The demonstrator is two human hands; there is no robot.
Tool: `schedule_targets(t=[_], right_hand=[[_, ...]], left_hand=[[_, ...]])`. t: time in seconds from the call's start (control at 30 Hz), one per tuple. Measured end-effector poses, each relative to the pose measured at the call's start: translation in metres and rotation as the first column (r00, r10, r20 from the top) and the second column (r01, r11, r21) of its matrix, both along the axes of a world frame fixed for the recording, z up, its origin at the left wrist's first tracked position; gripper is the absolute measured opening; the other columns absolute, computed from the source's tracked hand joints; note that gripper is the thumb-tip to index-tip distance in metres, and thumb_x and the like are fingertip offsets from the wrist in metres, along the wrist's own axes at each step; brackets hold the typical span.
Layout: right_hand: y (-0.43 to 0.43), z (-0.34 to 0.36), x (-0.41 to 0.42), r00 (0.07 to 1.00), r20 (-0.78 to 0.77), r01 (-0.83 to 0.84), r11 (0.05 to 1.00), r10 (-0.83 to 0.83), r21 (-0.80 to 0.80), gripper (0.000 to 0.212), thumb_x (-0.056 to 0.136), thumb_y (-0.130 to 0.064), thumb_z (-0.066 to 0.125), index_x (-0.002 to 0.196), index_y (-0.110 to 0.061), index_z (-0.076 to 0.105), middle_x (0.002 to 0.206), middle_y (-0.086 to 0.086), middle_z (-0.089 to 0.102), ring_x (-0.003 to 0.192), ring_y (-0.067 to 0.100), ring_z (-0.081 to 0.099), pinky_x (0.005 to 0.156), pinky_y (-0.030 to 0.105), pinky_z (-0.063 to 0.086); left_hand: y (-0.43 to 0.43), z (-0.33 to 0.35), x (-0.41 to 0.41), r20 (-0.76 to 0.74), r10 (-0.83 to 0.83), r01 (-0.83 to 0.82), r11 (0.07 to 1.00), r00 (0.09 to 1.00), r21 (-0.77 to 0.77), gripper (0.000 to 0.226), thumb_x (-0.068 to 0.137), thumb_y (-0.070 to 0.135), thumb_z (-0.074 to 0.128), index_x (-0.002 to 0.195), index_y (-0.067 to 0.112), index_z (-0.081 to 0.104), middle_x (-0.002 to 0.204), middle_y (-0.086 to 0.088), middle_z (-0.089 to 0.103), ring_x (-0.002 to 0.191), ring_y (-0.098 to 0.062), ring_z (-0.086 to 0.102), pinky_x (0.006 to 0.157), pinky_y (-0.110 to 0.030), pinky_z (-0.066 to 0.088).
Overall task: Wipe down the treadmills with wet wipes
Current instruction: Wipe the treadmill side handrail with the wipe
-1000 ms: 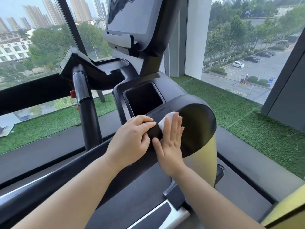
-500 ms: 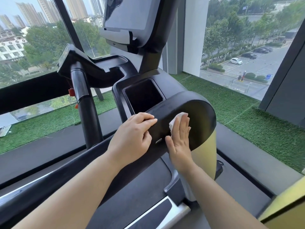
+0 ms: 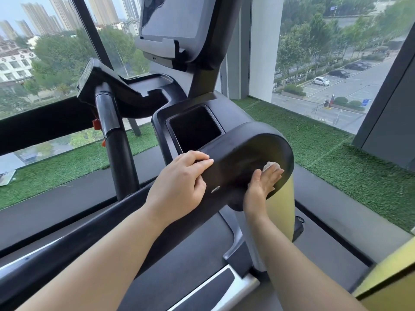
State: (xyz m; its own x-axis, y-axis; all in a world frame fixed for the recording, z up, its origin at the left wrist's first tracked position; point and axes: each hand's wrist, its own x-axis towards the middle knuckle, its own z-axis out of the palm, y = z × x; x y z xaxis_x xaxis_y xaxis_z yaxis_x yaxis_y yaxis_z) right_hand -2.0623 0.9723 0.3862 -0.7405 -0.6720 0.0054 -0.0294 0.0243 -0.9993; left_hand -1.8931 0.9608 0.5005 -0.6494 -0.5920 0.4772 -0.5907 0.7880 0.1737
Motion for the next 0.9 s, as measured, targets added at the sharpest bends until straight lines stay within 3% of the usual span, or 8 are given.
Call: schedule_targets(t=[0.07,0.2,0.4,0.5,0.6,0.77,0.83,0.9], right_hand=[[0.004,0.004,0.020,0.999,0.001,-0.038,0.999,0.038,-0.009,0.068,0.102,-0.042,0.022,0.145,-0.020,-0.025,0.152,-0.004,-0.034,0.140,0.009,-0.028,0.116,0.035,-0.016],[0.023,-0.010,0.050,0.957,-0.222,-0.209,0.974,0.185,-0.090,0.066,0.090,-0.052,0.015,0.135,-0.034,-0.030,0.140,-0.018,-0.042,0.129,-0.006,-0.039,0.107,0.019,-0.025],[0.004,0.011,0.021,0.999,-0.025,-0.037,0.999,0.037,-0.030,0.066,0.102,-0.040,0.021,0.144,-0.018,-0.026,0.152,-0.002,-0.034,0.138,0.005,-0.030,0.116,0.038,-0.017],[0.021,0.008,0.061,0.948,-0.256,-0.224,0.967,0.187,-0.121,0.072,0.092,-0.061,0.017,0.136,-0.033,-0.032,0.141,-0.016,-0.047,0.132,0.001,-0.039,0.111,0.025,-0.024],[0.028,-0.004,0.054,0.870,-0.441,-0.303,0.944,0.221,-0.126,0.073,0.088,-0.073,0.007,0.139,-0.033,-0.029,0.142,-0.016,-0.046,0.135,0.005,-0.038,0.107,0.019,-0.027],[0.002,0.020,0.008,0.952,-0.296,-0.095,0.995,0.082,-0.030,0.068,0.091,-0.052,0.016,0.142,-0.025,-0.021,0.152,0.000,-0.032,0.138,0.010,-0.031,0.114,0.038,-0.021],[0.009,0.022,0.029,0.878,-0.456,-0.182,0.982,0.143,-0.041,0.068,0.094,-0.053,0.017,0.142,-0.030,-0.026,0.149,-0.005,-0.038,0.139,0.015,-0.033,0.111,0.032,-0.026],[0.020,0.006,0.047,0.727,-0.652,-0.325,0.944,0.217,-0.049,0.067,0.097,-0.055,0.013,0.143,-0.033,-0.029,0.148,-0.009,-0.041,0.141,0.019,-0.031,0.110,0.030,-0.026]], left_hand=[[0.000,0.000,0.000,-0.004,0.002,-0.002,1.000,1.000,-0.003,0.040,0.082,0.013,0.046,0.116,0.012,0.068,0.115,0.005,0.062,0.104,-0.008,0.052,0.082,-0.015,0.037],[0.000,0.000,0.000,-0.006,0.001,-0.001,1.000,1.000,-0.012,0.040,0.082,0.014,0.046,0.116,0.012,0.068,0.115,0.005,0.063,0.104,-0.007,0.051,0.081,-0.016,0.038],[-0.001,-0.001,0.000,0.002,0.001,-0.001,1.000,1.000,-0.005,0.041,0.082,0.014,0.045,0.117,0.012,0.067,0.116,0.006,0.061,0.104,-0.006,0.049,0.080,-0.018,0.040],[-0.001,0.000,0.000,0.007,-0.004,0.004,1.000,1.000,-0.013,0.046,0.084,0.022,0.036,0.117,0.013,0.067,0.116,0.006,0.062,0.105,-0.009,0.053,0.082,-0.018,0.041],[0.001,0.002,0.001,0.024,0.003,-0.002,1.000,1.000,-0.005,0.045,0.085,0.022,0.037,0.118,0.013,0.066,0.117,0.006,0.061,0.107,-0.010,0.054,0.084,-0.018,0.041],[0.003,0.004,0.000,0.032,0.014,-0.015,1.000,0.999,0.016,0.041,0.083,0.014,0.046,0.118,0.012,0.066,0.117,0.004,0.062,0.105,-0.012,0.057,0.083,-0.014,0.039],[0.003,0.004,-0.001,0.024,0.020,-0.021,1.000,0.999,0.016,0.040,0.084,0.015,0.045,0.118,0.012,0.066,0.117,0.004,0.062,0.106,-0.012,0.056,0.085,-0.017,0.041],[0.003,0.004,-0.001,0.018,0.019,-0.019,1.000,1.000,0.002,0.043,0.085,0.020,0.040,0.118,0.013,0.066,0.117,0.005,0.061,0.107,-0.012,0.056,0.086,-0.019,0.043]])
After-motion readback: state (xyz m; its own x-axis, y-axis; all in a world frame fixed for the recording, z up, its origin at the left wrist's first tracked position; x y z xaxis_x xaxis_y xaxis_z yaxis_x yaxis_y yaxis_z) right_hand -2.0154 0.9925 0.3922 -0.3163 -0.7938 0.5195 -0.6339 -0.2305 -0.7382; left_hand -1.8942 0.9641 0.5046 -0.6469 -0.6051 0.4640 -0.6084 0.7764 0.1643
